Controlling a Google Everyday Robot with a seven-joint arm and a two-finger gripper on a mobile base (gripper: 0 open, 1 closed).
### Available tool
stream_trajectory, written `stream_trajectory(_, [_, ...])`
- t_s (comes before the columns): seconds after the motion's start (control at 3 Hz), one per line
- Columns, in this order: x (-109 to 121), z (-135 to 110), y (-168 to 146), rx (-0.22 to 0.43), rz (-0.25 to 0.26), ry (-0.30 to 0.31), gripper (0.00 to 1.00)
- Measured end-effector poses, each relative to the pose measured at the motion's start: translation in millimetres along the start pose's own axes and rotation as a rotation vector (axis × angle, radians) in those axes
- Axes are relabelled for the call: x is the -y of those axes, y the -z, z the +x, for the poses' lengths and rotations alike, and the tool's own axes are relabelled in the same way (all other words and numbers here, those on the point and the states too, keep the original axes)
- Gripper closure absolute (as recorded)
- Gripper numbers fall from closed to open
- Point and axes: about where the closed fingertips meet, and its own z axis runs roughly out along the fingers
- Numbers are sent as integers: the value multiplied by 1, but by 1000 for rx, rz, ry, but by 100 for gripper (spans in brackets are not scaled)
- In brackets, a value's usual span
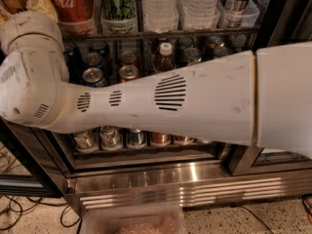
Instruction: Pick orange can from top shelf of fridge
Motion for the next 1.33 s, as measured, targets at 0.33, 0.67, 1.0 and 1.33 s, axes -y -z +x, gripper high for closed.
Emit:
stream_trajectory(0.33, [0,7,-2,21,-1,-39,67])
stream_trajectory(0.67, [1,19,-5,59,3,-89,90])
stream_trajectory(1.0, [1,33,-8,111,7,-158,100])
stream_trajectory(1.33, [-2,47,-11,171,9,-222,100])
